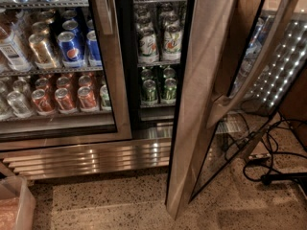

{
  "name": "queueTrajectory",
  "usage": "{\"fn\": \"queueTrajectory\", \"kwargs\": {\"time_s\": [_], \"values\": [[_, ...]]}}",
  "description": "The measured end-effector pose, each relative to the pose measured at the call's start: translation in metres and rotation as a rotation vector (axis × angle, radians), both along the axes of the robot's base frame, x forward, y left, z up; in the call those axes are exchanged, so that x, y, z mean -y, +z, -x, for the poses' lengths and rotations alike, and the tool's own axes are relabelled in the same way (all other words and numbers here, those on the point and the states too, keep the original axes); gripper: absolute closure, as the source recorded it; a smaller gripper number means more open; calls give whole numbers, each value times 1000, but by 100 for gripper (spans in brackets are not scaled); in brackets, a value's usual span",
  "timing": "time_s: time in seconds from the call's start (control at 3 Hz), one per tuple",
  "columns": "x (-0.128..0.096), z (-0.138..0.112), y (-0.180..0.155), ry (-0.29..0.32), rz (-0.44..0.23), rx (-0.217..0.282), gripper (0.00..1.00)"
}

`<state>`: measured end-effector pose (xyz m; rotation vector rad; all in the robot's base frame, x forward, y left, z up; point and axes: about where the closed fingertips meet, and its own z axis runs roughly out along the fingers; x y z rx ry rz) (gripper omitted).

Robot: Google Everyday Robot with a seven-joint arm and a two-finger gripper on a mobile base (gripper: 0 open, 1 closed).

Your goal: Open right fridge door

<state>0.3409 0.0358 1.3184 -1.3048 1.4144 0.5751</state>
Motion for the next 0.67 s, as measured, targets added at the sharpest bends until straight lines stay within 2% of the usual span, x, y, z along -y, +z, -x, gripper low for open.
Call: {"fn": "queueTrajectory", "kwargs": {"time_s": [0.33,0.67], "values": [[0,0,0,0,0,0,0],[0,0,0,0,0,0,17]]}}
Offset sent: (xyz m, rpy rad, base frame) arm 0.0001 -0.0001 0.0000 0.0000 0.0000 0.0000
